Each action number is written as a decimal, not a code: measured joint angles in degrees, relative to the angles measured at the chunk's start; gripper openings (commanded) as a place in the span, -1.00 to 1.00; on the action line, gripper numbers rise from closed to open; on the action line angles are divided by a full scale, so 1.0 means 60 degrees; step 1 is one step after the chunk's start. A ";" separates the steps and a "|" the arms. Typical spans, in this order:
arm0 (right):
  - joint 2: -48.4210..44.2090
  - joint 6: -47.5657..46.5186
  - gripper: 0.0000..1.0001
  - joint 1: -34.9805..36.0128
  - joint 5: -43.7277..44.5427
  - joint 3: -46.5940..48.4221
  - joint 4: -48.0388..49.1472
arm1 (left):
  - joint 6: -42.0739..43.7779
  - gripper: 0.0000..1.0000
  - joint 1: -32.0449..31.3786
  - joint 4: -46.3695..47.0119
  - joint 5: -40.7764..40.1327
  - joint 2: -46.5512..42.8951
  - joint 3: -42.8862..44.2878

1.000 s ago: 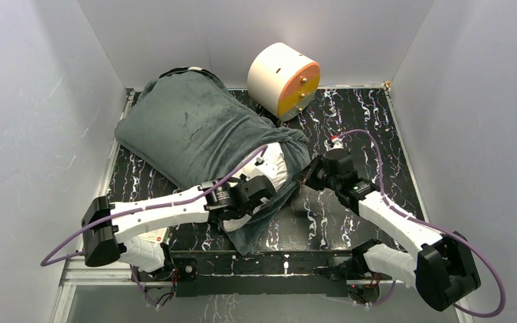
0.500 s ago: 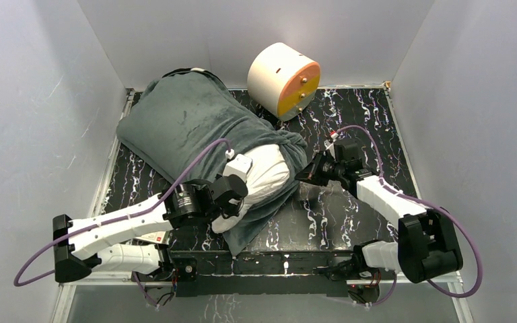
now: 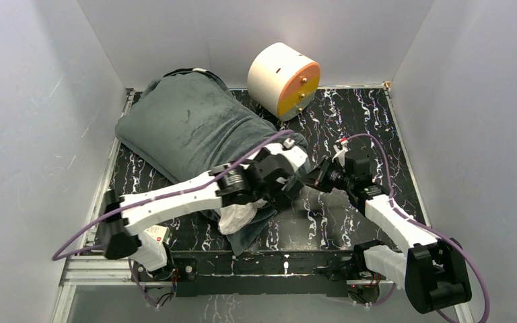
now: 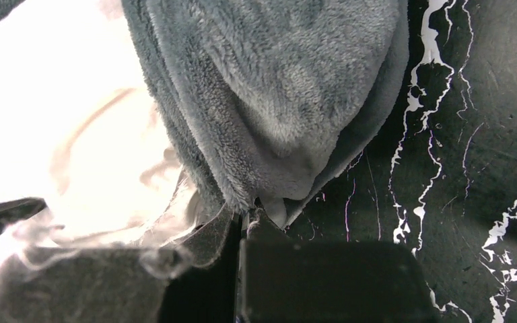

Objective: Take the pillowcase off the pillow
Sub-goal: Remove the pillow from the pillowcase.

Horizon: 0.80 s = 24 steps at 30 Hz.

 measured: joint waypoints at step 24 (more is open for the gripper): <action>-0.0951 -0.0102 -1.00 0.0033 0.0186 0.0091 -0.1115 | 0.1610 -1.00 0.0517 0.1290 -0.1759 0.1603 -0.1530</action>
